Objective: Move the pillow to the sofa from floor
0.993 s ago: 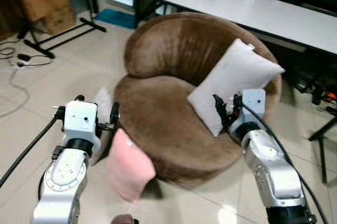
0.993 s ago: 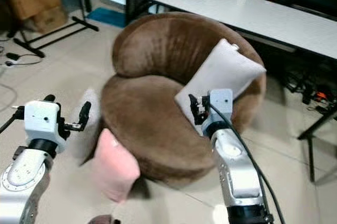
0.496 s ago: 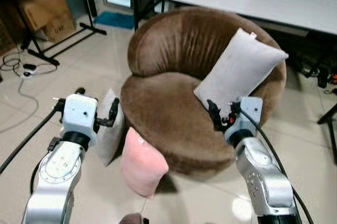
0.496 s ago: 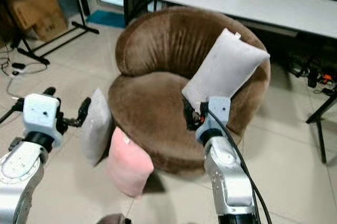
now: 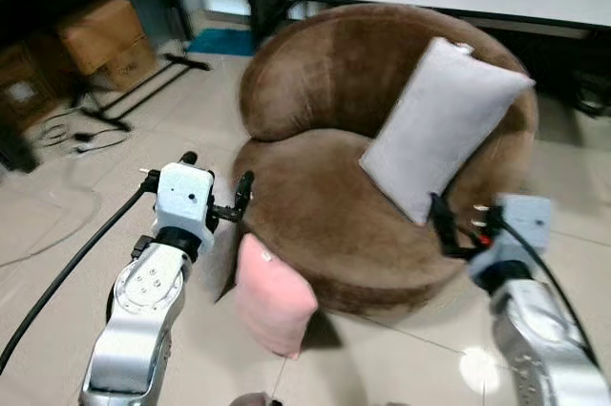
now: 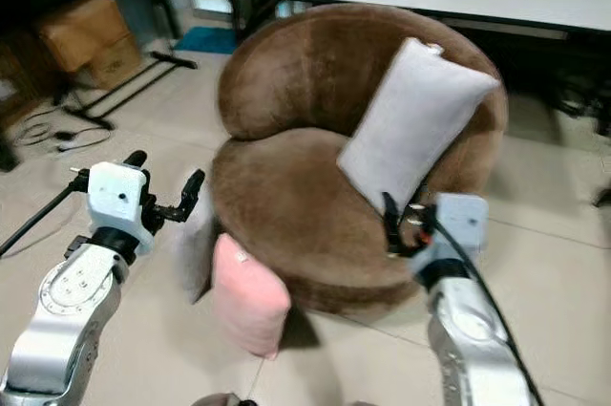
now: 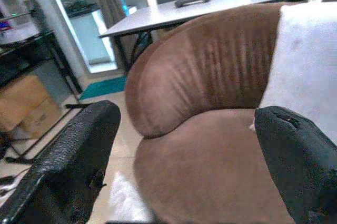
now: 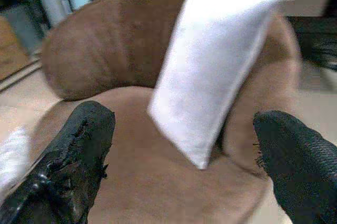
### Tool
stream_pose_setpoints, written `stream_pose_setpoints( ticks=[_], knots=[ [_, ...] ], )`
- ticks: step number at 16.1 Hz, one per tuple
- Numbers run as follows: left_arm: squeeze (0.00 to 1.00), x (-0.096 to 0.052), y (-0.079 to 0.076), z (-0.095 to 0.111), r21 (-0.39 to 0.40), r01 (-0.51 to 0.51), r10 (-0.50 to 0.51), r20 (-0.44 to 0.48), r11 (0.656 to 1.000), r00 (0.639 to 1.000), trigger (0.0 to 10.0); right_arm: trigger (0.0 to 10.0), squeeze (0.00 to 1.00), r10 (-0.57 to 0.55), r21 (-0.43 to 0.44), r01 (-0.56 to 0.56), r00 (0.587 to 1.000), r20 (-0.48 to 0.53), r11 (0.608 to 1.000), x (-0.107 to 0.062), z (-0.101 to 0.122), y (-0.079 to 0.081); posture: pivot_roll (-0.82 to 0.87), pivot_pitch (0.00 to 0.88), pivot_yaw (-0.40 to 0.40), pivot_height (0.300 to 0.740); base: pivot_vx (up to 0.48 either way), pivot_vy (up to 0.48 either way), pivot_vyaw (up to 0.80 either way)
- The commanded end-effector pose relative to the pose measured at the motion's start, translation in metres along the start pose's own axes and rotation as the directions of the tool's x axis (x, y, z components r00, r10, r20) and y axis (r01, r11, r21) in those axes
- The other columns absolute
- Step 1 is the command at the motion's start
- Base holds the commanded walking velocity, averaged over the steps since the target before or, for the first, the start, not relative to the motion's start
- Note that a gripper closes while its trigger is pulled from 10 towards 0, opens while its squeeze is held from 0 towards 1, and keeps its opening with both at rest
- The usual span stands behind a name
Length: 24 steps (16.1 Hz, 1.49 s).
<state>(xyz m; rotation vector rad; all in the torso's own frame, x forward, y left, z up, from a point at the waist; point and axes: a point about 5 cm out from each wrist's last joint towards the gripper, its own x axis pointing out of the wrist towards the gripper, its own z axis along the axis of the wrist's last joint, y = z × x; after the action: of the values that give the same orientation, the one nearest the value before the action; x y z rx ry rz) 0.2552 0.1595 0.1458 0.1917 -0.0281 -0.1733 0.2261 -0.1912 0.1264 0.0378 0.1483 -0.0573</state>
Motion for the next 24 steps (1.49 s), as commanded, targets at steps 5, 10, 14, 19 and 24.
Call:
stream_pose_setpoints(
  ticks=[5,10,14,19,24],
  knots=[
    [0.00,0.001,0.001,-0.006,0.052,-0.031,0.032,-0.011,0.998,0.999,10.0,10.0,1.00,0.042,-0.016,-0.042,0.999,-0.004,0.999,0.008,0.004,0.010,-0.02,0.000,0.046,0.740,0.000,0.000,0.00],
    [0.00,-0.003,0.022,-0.002,0.073,-0.139,0.140,-0.007,0.988,0.990,10.0,10.0,1.00,0.109,-0.012,-0.109,0.994,0.016,0.994,0.020,0.008,0.028,0.01,0.000,0.046,0.740,0.000,0.000,0.00],
    [0.00,0.002,0.024,-0.003,0.074,-0.133,0.134,-0.002,0.988,0.991,10.0,10.0,1.00,0.123,-0.020,-0.122,0.992,0.024,0.992,0.019,0.006,0.030,0.01,0.000,0.083,0.740,0.000,0.000,0.00],
    [0.00,0.003,0.033,-0.001,0.088,-0.162,0.162,0.010,0.983,0.987,10.0,10.0,1.00,0.125,-0.018,-0.125,0.992,0.028,0.992,0.021,0.005,0.031,0.02,0.000,0.062,0.740,0.000,0.000,0.00],
    [0.00,0.000,0.028,-0.001,0.063,-0.168,0.167,0.017,0.984,0.986,10.0,10.0,1.00,0.118,-0.036,-0.117,0.993,0.022,0.992,0.024,0.006,0.020,0.02,0.000,0.052,0.740,0.000,0.000,0.00]
  ],
)
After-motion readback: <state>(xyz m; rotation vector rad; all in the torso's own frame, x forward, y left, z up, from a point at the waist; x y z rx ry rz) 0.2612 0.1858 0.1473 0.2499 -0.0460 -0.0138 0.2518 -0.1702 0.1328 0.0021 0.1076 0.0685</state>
